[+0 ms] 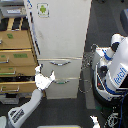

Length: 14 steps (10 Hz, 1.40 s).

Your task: Opening the fridge

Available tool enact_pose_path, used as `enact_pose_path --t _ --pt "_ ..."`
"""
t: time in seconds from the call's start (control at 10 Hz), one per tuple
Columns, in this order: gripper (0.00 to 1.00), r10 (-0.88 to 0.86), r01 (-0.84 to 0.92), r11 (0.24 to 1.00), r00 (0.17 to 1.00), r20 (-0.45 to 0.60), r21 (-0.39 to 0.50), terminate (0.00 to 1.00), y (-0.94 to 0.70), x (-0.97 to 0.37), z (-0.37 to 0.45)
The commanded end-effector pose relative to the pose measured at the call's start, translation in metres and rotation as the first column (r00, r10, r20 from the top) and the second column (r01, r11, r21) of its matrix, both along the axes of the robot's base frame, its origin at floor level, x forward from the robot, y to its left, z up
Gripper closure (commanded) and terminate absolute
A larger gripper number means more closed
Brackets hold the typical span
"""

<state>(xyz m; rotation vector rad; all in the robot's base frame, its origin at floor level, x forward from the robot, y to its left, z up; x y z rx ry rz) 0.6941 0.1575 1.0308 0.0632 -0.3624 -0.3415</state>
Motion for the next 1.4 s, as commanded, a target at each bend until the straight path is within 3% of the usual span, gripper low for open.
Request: enact_pose_path --t 0.1,0.9,1.4 --pt "0.0 0.108 -0.108 0.994 0.994 0.011 0.01 0.0 0.013 0.048 0.027" --pt "0.0 0.163 -0.163 0.986 0.986 0.018 0.037 0.0 0.022 0.107 0.042" --pt "0.0 0.207 -0.206 0.978 0.978 0.018 -0.005 0.0 0.067 0.154 0.08"
